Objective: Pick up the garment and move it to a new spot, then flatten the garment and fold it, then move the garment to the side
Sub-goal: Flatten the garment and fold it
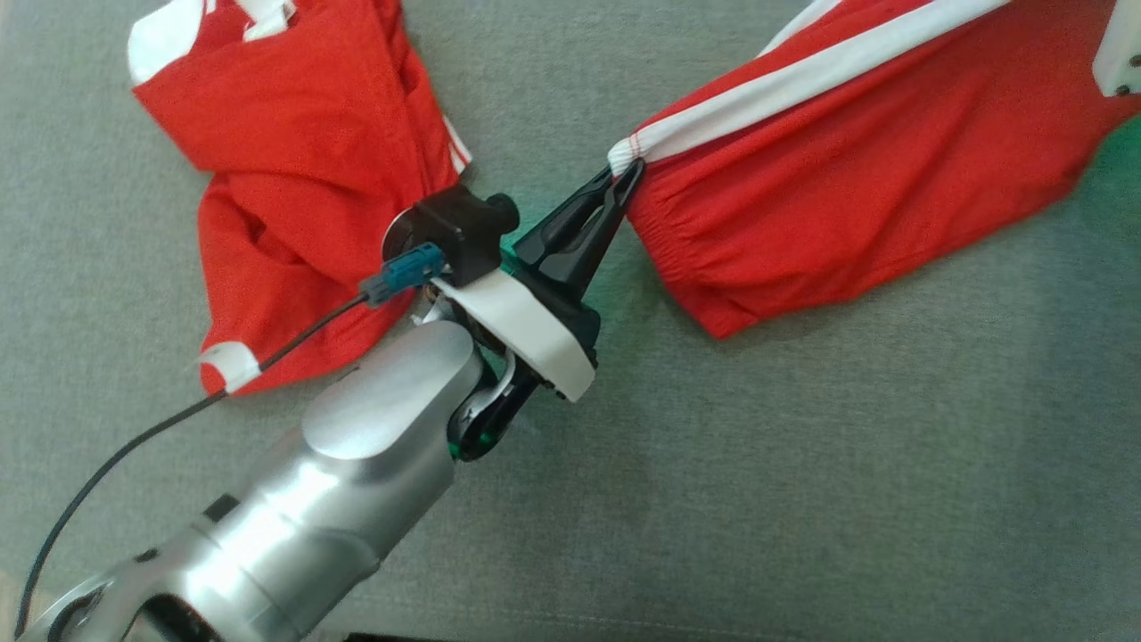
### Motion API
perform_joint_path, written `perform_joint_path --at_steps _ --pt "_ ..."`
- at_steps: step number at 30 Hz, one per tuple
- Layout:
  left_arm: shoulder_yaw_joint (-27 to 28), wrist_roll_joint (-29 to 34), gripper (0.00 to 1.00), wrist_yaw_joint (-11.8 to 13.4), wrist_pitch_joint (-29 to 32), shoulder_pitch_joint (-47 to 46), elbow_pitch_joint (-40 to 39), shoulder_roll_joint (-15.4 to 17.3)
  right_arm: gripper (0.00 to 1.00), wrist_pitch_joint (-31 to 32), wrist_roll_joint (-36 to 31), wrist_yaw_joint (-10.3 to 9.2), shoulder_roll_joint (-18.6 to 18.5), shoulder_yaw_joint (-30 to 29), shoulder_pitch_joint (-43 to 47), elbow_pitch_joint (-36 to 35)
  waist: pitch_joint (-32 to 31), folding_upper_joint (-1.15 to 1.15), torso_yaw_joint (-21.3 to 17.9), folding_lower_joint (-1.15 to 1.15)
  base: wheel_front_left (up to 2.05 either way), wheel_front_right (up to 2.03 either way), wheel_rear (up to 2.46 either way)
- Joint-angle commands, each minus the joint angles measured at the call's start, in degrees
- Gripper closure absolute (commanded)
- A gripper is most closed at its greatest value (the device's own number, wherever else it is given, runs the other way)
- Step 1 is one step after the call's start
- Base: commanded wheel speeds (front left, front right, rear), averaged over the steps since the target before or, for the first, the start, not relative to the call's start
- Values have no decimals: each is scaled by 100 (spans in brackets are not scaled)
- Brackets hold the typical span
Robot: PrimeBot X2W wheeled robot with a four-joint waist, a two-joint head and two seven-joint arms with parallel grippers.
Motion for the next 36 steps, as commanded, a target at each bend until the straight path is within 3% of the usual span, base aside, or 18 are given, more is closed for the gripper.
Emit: perform_joint_path --at_steps 1,3,4,5,6,7,8,9,15,23,28,30,36 --pt "137 39 100 -36 -67 -213 -84 59 100 -77 -56 -12 18 56 -169 -96 85 0 81 -1 0 0 0" --pt "122 50 100 -63 -100 -259 -6 0 100 -176 -112 -12 20 59 -291 104 138 0 130 -1 0 0 0" --pt "113 56 100 -76 -116 -278 31 -26 95 -222 -138 -12 22 33 -352 209 159 0 151 -1 0 0 0" --pt "106 62 100 -86 -131 -294 68 -51 0 -287 -172 -12 27 13 -410 298 177 0 170 -1 0 0 0" --pt "100 66 91 -96 -145 -308 104 -75 0 -368 -226 -12 23 -4 -464 378 191 0 186 -1 0 0 0" --pt "95 68 61 -104 -157 -319 142 -97 0 -451 -295 -12 23 11 -507 449 200 0 201 -1 0 0 0" --pt "104 79 23 -104 -173 -331 181 -116 0 -534 -342 -12 22 -9 -550 524 204 0 213 -1 0 0 0" --pt "116 88 0 -103 -190 -337 221 -132 0 -624 -370 -12 30 -55 -591 600 202 0 221 -1 0 0 0" --pt "387 23 0 104 -269 -243 533 -111 0 -1270 -502 -12 158 -390 -670 1013 -58 0 163 -1 0 0 0" --pt "1200 515 0 548 -326 92 180 294 0 -2704 -77 -12 707 -708 -213 894 -786 0 -160 -1 0 0 0" --pt "2032 1239 0 905 -328 734 -581 576 0 -2977 402 -12 1136 -586 559 153 -1212 0 -438 -1 0 0 0" --pt "2172 1369 0 955 -328 888 -708 618 0 -2988 512 -12 1214 -551 782 -50 -1290 0 -489 -1 0 0 0" --pt "2829 1919 0 1087 -328 1907 -1168 730 0 -3002 507 -12 1524 -362 2443 -1589 -1651 0 -731 -1 0 0 0"
